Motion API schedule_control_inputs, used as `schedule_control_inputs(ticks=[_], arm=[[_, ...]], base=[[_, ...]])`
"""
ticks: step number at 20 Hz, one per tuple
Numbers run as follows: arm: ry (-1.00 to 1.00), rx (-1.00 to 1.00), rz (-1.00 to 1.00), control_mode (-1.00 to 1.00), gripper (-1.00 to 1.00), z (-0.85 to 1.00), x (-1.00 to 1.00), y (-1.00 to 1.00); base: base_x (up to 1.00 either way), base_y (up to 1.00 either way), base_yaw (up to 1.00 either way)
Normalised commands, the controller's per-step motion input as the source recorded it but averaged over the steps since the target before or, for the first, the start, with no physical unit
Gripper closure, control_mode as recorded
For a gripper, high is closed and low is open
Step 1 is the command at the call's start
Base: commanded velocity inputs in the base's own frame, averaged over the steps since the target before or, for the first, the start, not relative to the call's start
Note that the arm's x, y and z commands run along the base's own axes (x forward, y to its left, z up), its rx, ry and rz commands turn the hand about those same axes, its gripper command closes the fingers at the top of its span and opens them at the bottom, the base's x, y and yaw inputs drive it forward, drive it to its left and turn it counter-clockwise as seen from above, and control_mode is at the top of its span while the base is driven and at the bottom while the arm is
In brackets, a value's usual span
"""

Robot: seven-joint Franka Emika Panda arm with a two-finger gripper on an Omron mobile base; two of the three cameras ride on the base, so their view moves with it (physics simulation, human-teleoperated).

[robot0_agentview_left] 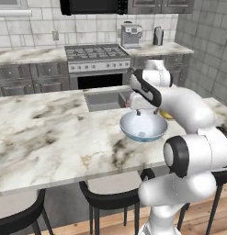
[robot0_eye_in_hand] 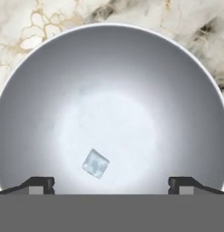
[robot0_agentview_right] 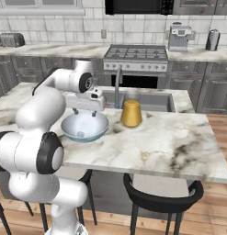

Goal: There are two ice cubes in the ice bowl. Place both ice cubes in the glass cup.

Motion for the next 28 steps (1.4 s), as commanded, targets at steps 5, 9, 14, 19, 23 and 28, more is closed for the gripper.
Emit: schedule_control_inputs(ticks=[5, 9, 14, 19, 23, 28], arm=[[0.06, 0.08, -0.02, -1.00, -1.00, -0.04, 0.00, -0.02], [0.09, 0.14, -0.01, -1.00, -1.00, -0.22, -0.05, 0.10], [0.13, 0.04, 0.00, -1.00, -1.00, -0.23, 0.02, 0.04], [0.14, 0.00, 0.00, -1.00, -1.00, -0.28, 0.08, 0.10], [0.16, 0.00, 0.00, -1.00, -1.00, -0.28, 0.24, 0.19], [0.14, -0.01, 0.00, -1.00, -1.00, -0.35, 0.25, 0.12]], base=[[0.00, 0.00, 0.00], [0.00, 0.00, 0.00], [0.00, 0.00, 0.00], [0.00, 0.00, 0.00], [0.00, 0.00, 0.00], [0.00, 0.00, 0.00]])
